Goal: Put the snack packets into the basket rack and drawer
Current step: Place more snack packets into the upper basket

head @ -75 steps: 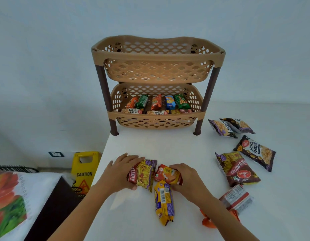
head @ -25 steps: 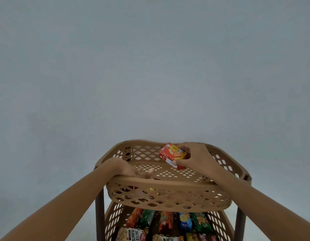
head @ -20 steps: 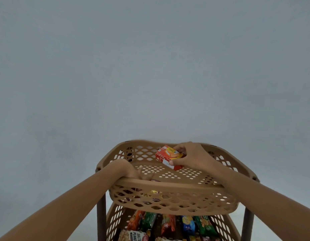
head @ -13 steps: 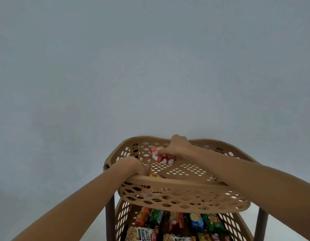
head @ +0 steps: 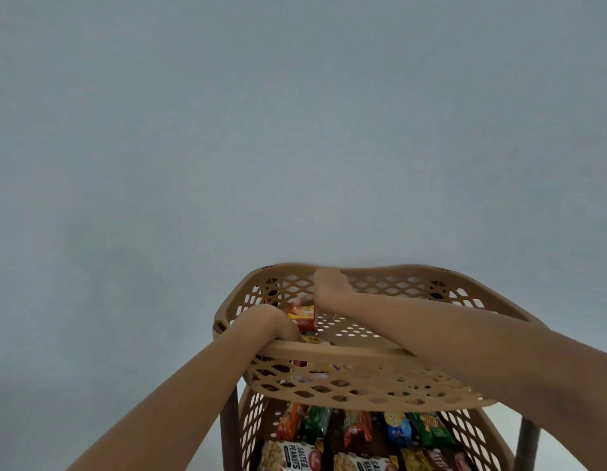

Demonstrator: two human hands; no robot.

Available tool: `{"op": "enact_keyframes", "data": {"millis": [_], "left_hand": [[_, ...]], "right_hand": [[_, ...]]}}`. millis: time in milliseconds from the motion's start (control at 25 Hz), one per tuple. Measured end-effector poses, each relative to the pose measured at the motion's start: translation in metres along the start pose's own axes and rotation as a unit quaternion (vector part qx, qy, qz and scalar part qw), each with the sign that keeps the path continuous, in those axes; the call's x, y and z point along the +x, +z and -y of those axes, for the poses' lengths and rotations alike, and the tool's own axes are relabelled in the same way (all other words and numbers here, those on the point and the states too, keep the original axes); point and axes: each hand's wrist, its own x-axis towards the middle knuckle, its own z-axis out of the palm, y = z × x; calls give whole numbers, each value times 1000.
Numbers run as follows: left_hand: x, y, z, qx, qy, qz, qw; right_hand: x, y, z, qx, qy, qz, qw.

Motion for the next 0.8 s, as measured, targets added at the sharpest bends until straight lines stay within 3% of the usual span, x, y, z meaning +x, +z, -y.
{"op": "enact_keyframes", "data": {"millis": [120, 200, 280, 360, 520, 720, 800], "left_hand": [[-15, -4, -5, -82, 25, -33, 996], [-28, -5, -7, -136, 73, -131, 979], [-43, -7, -8, -192, 150, -249, 937], [-61, -8, -13, -241, 238, -330, 881], [-109, 8, -33, -277, 337, -467, 769], [-170, 85, -60, -280, 294, -625, 667], [-192, 126, -69, -311, 299, -609, 665]], "right_hand": [[-19, -29, -6, 74, -54, -87, 992], [-41, -46, -15, 146, -88, -117, 978], [-72, -63, -24, 129, -144, -155, 969], [-105, -76, -33, 23, -210, -227, 951], [-172, -87, -47, -64, -287, -382, 876], [-258, -62, -67, -76, -299, -393, 866], [-297, -46, -73, -64, -297, -366, 880]]}}
